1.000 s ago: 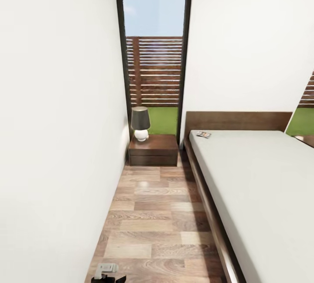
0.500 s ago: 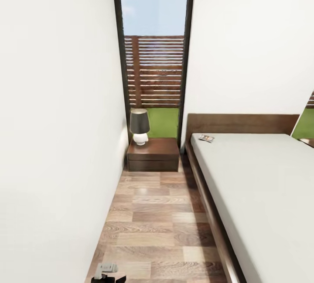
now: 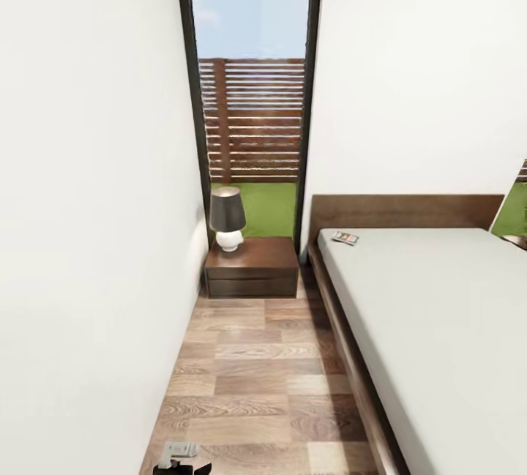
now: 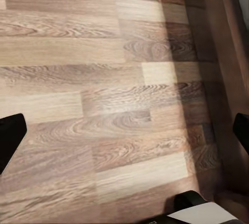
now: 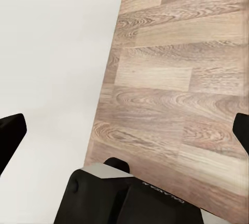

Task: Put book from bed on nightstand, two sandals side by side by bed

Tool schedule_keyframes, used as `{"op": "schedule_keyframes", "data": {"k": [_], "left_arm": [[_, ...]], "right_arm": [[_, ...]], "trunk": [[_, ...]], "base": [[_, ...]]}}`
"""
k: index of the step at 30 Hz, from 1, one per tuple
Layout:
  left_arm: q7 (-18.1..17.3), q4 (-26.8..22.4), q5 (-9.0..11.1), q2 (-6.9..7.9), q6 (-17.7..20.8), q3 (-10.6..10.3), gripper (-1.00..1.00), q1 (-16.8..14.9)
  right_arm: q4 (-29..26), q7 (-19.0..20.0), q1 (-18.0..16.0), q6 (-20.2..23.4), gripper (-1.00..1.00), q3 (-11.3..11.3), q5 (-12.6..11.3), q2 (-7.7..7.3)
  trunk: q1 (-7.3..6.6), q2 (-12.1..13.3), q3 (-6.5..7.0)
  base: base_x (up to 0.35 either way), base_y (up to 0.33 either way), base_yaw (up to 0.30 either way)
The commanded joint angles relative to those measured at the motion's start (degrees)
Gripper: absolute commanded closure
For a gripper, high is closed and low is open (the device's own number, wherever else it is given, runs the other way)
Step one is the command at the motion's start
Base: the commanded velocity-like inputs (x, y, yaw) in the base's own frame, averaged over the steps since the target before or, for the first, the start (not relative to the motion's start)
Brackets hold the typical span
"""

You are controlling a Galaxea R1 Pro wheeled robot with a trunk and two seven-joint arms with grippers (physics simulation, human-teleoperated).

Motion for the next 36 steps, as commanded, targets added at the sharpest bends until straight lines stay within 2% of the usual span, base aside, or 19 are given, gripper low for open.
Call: {"op": "schedule_keyframes", "data": {"k": [1,17,36], "left_arm": [[-0.18,0.06,0.51,0.02,-0.23,-0.49,-1.0,-0.04],[-0.18,0.06,0.51,0.02,-0.23,-0.49,-1.0,-0.04],[-0.18,0.06,0.51,0.02,-0.23,-0.49,-1.0,-0.04]], "right_arm": [[0.2,-0.03,-0.09,-0.33,-1.0,-0.44,0.51,-0.05],[0.2,-0.03,-0.09,-0.33,-1.0,-0.46,0.51,-0.05],[0.2,-0.05,-0.09,-0.33,-1.0,-0.39,0.51,-0.04]], "trunk": [[0.04,-0.06,-0.08],[0.04,-0.06,-0.08],[0.04,-0.06,-0.08]], "base": [[0.332,0.0,-0.189],[0.332,0.0,-0.171],[0.227,0.0,-0.011]]}}
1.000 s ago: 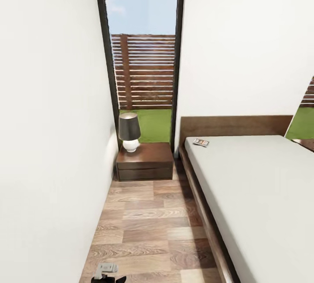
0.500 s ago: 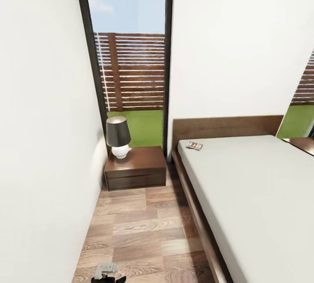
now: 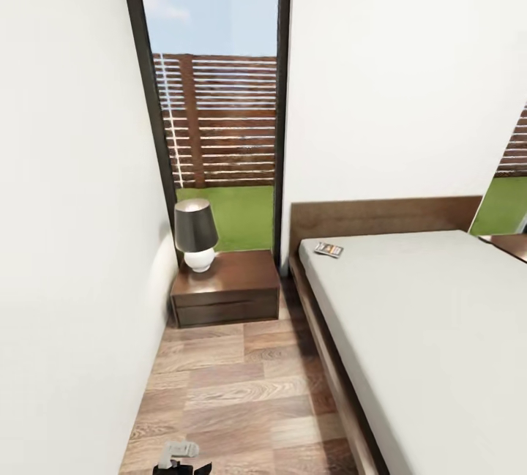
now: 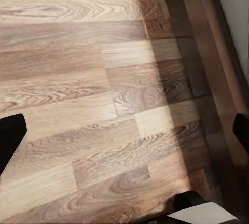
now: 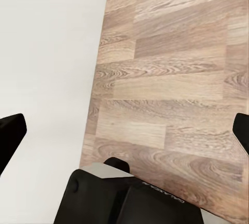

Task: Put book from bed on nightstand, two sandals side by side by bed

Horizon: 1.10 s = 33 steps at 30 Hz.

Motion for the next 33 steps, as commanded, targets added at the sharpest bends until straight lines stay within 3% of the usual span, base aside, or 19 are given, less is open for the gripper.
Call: {"op": "schedule_keyframes", "data": {"k": [1,19,33], "left_arm": [[-0.18,0.07,0.5,0.01,-0.22,-0.49,-1.0,-0.05],[-0.18,0.07,0.5,0.01,-0.22,-0.5,-1.0,-0.05],[-0.18,0.07,0.5,0.01,-0.22,-0.5,-1.0,-0.05]], "right_arm": [[0.2,-0.01,-0.08,-0.33,-1.0,-0.46,0.51,-0.06],[0.2,-0.08,-0.08,-0.33,-1.0,-0.45,0.51,-0.06],[0.2,-0.09,-0.08,-0.33,-1.0,-0.45,0.51,-0.06]], "trunk": [[0.04,-0.06,-0.08],[0.04,-0.06,-0.08],[0.04,-0.06,-0.08]], "base": [[0.319,0.0,0.0],[0.326,0.0,0.027],[0.319,0.0,0.244]]}}
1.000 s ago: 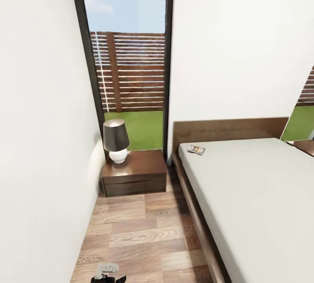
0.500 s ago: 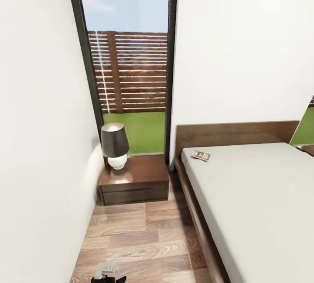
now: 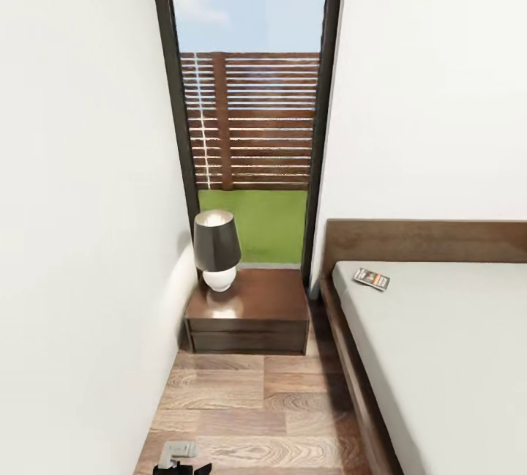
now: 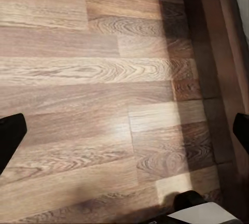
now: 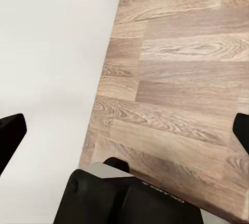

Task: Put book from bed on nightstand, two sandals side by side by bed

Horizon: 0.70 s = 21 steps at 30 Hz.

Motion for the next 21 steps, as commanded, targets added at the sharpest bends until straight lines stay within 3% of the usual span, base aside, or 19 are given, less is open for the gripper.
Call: {"op": "schedule_keyframes", "data": {"k": [1,21], "left_arm": [[-0.17,0.09,0.49,0.0,-0.22,-0.49,-1.0,-0.08],[-0.17,0.09,0.49,0.0,-0.22,-0.52,-1.0,-0.07]], "right_arm": [[0.19,0.0,-0.06,-0.34,-1.0,-0.48,0.51,-0.07],[0.19,0.09,-0.06,-0.34,-1.0,-0.48,0.51,-0.07]], "trunk": [[0.04,-0.06,-0.08],[0.04,-0.06,-0.08]], "base": [[0.312,0.0,0.252],[0.286,0.0,0.029]]}}
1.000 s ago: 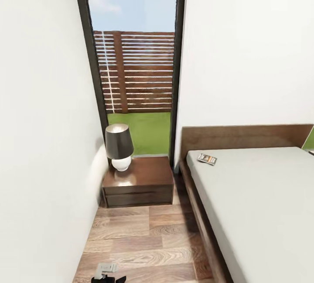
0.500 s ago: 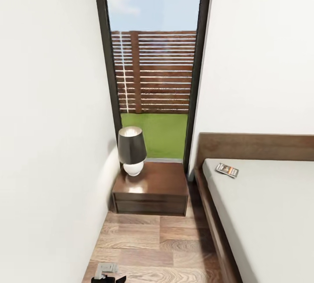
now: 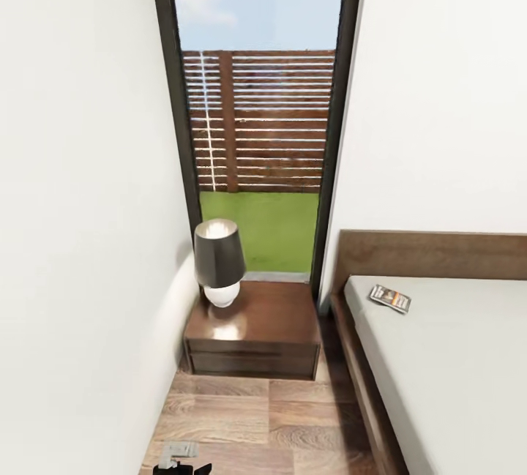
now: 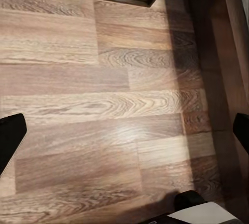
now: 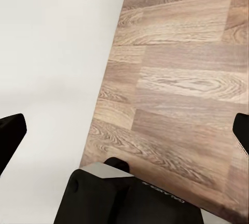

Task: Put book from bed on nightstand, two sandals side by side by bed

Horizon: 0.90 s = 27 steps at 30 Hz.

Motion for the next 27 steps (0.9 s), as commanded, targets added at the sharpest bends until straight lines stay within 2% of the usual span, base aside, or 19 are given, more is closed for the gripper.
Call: {"op": "schedule_keyframes", "data": {"k": [1,10,27], "left_arm": [[-0.18,0.07,0.5,0.01,-0.22,-0.47,-1.0,-0.05],[-0.18,0.07,0.5,0.01,-0.22,-0.52,-1.0,-0.05],[-0.18,0.07,0.5,0.01,-0.22,-0.51,-1.0,-0.06]], "right_arm": [[0.2,-0.02,-0.08,-0.33,-1.0,-0.46,0.51,-0.06],[0.2,-0.02,-0.08,-0.33,-1.0,-0.46,0.51,-0.06],[0.2,-0.09,-0.08,-0.33,-1.0,-0.46,0.51,-0.06]], "trunk": [[0.04,-0.06,-0.08],[0.04,-0.06,-0.08],[0.04,-0.06,-0.08]], "base": [[0.281,0.0,-0.025],[0.281,0.0,-0.084],[0.264,0.0,-0.004]]}}
